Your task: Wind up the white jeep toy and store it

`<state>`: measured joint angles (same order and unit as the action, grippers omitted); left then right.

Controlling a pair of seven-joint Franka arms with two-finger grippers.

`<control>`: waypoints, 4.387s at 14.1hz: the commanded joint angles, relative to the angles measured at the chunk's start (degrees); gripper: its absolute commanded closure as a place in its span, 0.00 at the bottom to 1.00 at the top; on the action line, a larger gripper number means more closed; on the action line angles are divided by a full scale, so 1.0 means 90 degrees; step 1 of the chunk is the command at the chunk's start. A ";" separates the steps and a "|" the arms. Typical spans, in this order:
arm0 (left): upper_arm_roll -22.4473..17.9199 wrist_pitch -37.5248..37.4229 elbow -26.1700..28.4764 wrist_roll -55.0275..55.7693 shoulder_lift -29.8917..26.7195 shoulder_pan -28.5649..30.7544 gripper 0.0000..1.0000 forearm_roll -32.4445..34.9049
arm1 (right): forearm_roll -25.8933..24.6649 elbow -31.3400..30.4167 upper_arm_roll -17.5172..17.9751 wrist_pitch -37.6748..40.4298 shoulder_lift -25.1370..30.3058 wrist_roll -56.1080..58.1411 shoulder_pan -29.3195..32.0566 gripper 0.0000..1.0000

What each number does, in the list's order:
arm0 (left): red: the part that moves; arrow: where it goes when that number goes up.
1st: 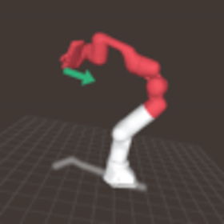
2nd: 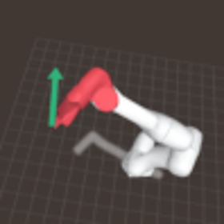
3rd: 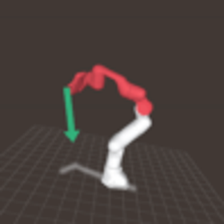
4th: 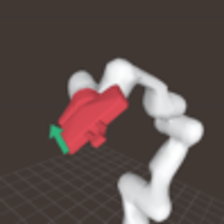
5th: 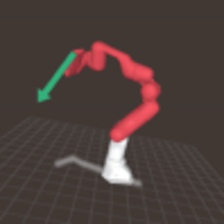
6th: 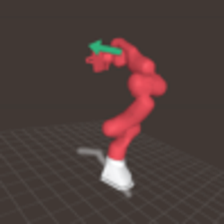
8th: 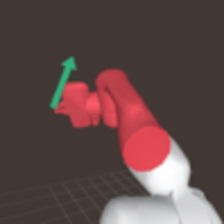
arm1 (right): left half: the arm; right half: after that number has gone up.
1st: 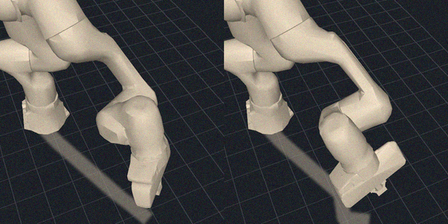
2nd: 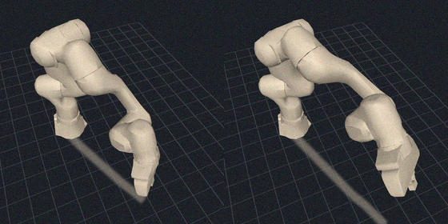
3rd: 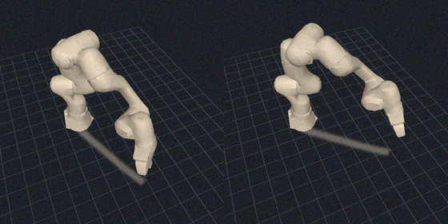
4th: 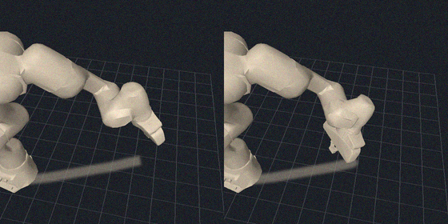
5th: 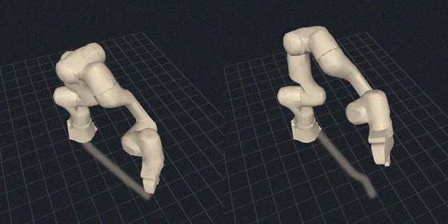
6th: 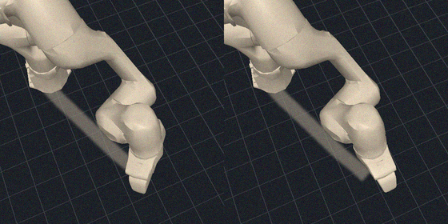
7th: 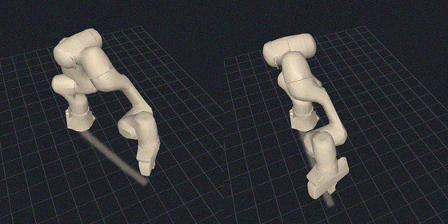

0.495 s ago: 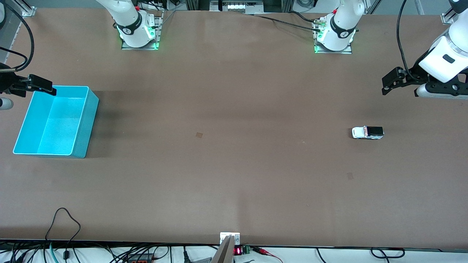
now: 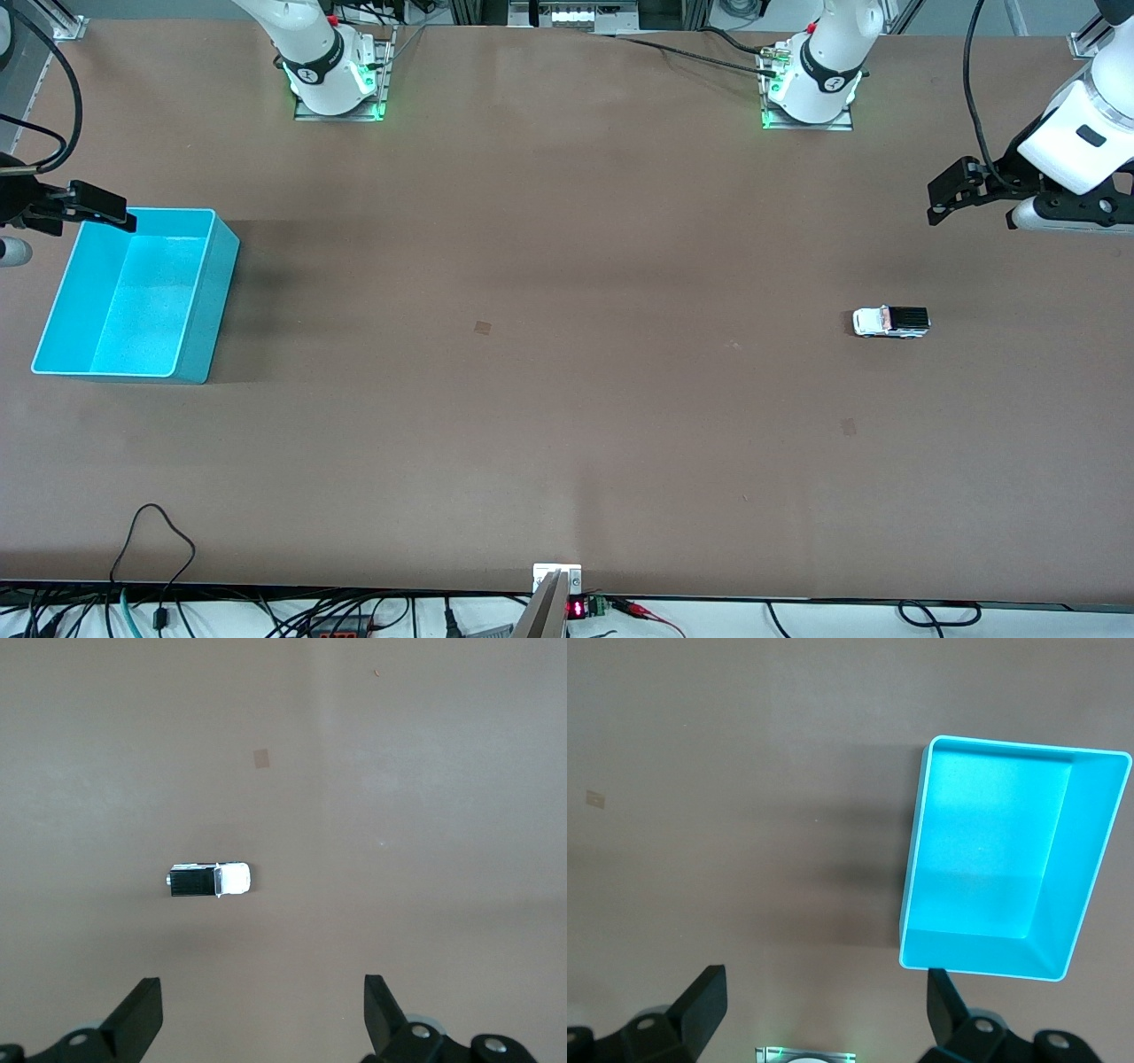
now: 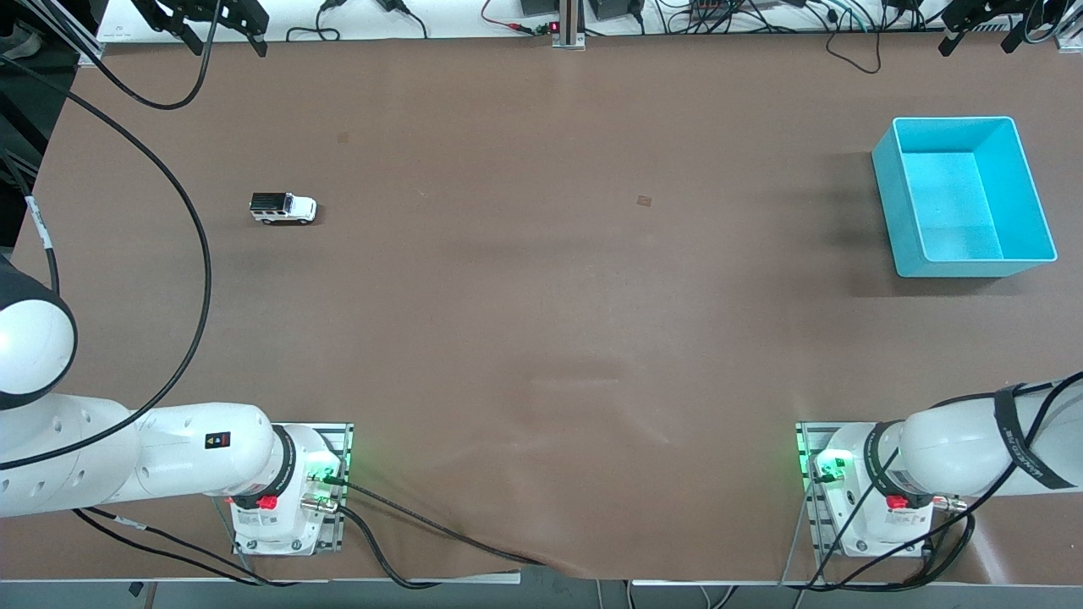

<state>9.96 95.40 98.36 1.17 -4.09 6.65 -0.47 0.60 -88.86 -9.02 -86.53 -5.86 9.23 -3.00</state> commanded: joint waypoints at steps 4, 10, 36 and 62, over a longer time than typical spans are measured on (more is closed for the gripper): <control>-0.0013 -0.0179 -0.0060 0.0569 0.0297 0.0266 0.00 0.0062 | 0.0021 -0.0136 0.0035 -0.0073 0.0123 0.0038 0.0060 0.00; -0.0023 0.0209 -0.0011 0.2549 0.1195 0.0335 0.00 0.0394 | 0.0021 -0.0136 0.0035 -0.0073 0.0123 0.0038 0.0060 0.00; -0.0023 0.4234 0.2469 0.9723 0.2750 0.1400 0.00 0.1713 | 0.0011 -0.0136 0.0035 -0.0054 0.0123 -0.0001 0.0040 0.00; -0.0004 0.5083 0.2918 0.9772 0.3062 0.1517 0.04 0.1596 | 0.0011 -0.0136 0.0035 -0.0044 0.0123 0.0029 0.0050 0.00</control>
<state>9.33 139.27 123.47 88.51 23.54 19.08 13.68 0.60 -89.06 -9.02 -86.61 -5.86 9.24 -2.92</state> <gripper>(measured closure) 0.031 0.000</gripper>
